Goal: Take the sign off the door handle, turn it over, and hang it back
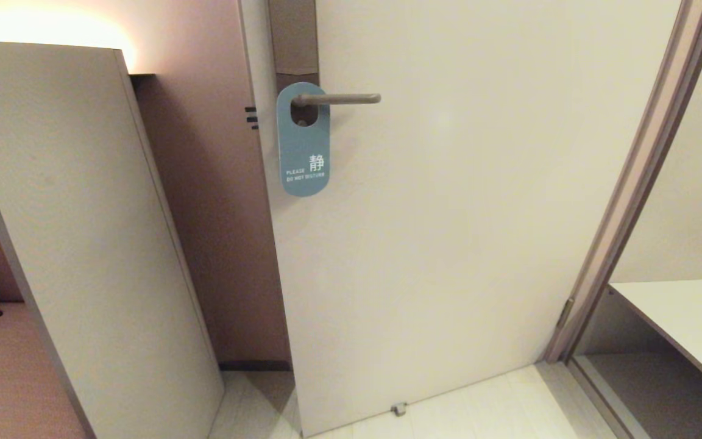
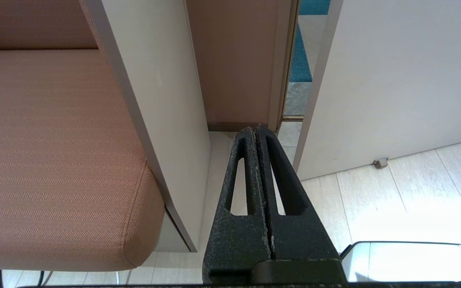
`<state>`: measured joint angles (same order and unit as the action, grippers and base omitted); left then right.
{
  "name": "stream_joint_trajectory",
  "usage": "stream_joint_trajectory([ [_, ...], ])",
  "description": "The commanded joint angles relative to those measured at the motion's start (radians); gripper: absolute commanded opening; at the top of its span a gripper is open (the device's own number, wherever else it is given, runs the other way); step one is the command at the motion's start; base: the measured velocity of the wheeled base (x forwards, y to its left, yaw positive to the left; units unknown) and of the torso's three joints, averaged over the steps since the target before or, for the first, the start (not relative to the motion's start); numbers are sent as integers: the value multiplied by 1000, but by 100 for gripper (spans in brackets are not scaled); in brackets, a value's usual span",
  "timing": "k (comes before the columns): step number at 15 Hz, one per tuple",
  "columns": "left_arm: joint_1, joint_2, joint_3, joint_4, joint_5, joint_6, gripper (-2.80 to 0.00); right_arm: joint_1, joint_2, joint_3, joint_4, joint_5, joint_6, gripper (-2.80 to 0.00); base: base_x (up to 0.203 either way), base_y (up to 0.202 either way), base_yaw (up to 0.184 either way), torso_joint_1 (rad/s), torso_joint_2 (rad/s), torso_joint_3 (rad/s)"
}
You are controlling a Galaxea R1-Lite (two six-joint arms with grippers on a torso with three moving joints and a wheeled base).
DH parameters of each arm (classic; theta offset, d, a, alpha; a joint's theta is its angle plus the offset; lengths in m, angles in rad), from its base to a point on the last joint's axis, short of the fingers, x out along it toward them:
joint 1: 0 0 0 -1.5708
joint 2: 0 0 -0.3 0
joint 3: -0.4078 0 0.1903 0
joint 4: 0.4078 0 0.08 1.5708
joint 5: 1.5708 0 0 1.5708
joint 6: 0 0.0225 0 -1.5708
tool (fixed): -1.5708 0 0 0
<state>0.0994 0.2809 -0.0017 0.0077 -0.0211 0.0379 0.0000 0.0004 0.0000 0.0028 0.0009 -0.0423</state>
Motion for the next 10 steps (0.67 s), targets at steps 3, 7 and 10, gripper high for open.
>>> stream_joint_trajectory([
  [3,0,1,0,0,0,0,-280,0,0,0,0,1,-1,-280,0,0,0,0,0,0],
  [7,0,1,0,0,0,0,-280,0,0,0,0,1,-1,-280,0,0,0,0,0,0],
  [10,0,1,0,0,0,-1,-280,0,0,0,2,1,-1,-280,0,0,0,0,0,0],
])
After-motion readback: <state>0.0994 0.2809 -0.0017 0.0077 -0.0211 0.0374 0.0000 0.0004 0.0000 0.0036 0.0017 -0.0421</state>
